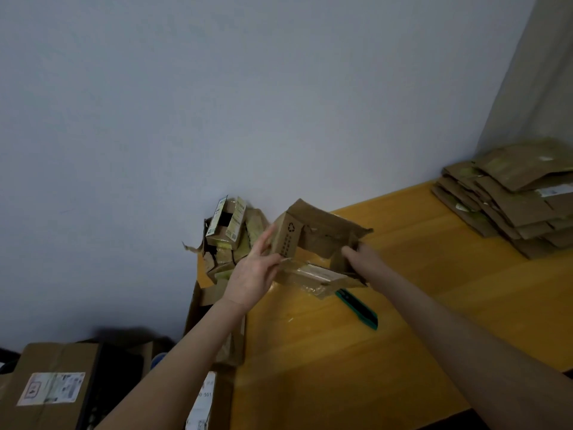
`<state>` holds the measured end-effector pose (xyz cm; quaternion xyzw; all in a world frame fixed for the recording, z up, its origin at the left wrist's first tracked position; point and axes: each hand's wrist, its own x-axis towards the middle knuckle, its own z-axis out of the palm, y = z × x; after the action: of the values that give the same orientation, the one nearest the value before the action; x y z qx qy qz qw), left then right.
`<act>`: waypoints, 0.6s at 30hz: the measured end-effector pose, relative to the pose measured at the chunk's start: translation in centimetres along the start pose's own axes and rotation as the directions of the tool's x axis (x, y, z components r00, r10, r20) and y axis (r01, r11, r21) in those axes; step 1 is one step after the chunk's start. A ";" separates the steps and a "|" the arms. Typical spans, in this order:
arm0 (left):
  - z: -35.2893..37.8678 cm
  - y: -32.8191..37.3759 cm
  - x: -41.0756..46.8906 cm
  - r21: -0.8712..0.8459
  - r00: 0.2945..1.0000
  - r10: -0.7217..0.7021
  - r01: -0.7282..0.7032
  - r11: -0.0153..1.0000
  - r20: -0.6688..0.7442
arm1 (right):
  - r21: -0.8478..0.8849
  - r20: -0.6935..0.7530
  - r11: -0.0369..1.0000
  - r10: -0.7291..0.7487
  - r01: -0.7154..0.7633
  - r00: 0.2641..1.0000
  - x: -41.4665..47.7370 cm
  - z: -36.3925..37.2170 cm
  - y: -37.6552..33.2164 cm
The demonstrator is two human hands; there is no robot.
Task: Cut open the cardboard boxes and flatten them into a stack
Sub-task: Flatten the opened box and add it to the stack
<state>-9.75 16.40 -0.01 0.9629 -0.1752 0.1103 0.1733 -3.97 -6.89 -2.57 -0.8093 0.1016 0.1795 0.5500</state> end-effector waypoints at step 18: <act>3.9 -3.7 2.3 -0.321 0.382 -0.787 0.915 0.246 0.485 | 0.122 -0.245 0.978 -0.138 0.171 0.960 -0.3 2.0 0.7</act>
<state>-5.64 17.50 -4.07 0.8109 0.3366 -0.1662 0.4489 -4.90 -5.27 -3.72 -0.7892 0.1150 0.0310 0.6025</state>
